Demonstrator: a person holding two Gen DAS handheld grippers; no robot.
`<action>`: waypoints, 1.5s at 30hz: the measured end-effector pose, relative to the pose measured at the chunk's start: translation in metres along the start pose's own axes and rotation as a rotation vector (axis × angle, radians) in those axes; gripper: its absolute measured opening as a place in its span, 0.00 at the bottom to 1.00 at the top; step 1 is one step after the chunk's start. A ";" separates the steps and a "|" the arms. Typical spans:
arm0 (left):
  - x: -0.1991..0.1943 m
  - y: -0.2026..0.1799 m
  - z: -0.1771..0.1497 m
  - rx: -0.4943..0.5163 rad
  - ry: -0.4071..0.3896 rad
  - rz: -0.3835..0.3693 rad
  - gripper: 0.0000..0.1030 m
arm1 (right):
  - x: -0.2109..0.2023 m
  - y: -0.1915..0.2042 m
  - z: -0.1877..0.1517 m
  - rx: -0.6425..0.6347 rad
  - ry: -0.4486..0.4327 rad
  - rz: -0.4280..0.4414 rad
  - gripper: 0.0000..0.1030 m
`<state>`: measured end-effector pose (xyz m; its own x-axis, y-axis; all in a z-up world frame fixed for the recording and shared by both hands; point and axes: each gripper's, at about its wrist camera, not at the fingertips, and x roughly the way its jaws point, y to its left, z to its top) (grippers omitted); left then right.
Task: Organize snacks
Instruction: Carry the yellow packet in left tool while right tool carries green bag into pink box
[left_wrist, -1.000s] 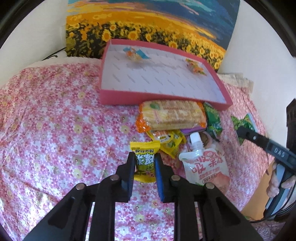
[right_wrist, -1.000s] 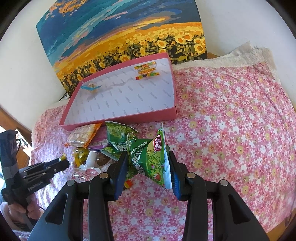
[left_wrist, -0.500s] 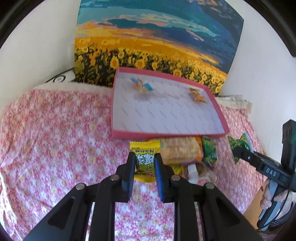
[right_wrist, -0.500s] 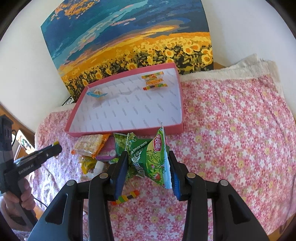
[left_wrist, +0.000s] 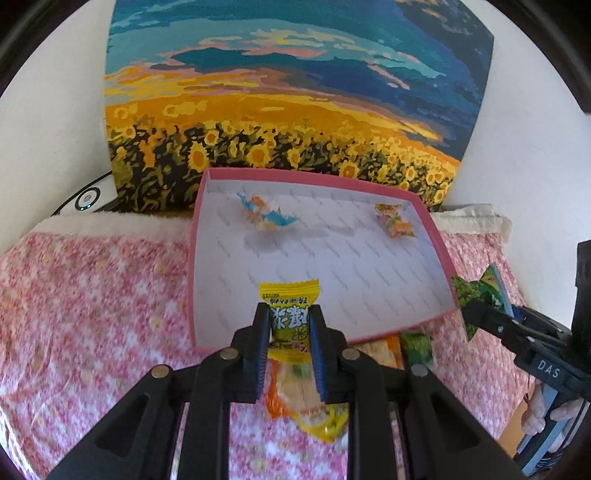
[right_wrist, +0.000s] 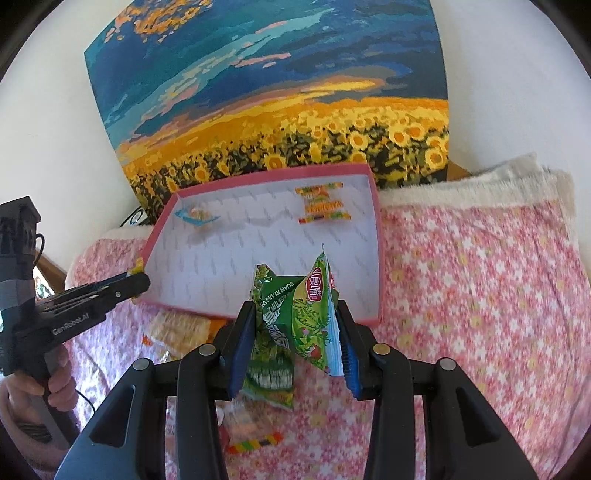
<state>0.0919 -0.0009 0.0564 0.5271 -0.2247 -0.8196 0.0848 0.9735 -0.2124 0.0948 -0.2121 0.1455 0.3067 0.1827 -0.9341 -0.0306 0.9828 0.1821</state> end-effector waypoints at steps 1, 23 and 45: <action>0.004 0.000 0.003 -0.003 0.003 0.001 0.21 | 0.003 -0.001 0.003 0.000 0.000 0.000 0.41; 0.076 0.011 0.041 -0.046 0.062 0.036 0.21 | 0.072 -0.013 0.044 0.022 0.053 -0.002 0.41; 0.117 0.015 0.086 -0.063 0.045 0.058 0.21 | 0.107 -0.013 0.064 -0.017 0.093 -0.006 0.41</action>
<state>0.2275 -0.0087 0.0031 0.4909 -0.1710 -0.8543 0.0014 0.9807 -0.1955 0.1894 -0.2070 0.0629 0.2174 0.1778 -0.9598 -0.0450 0.9841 0.1721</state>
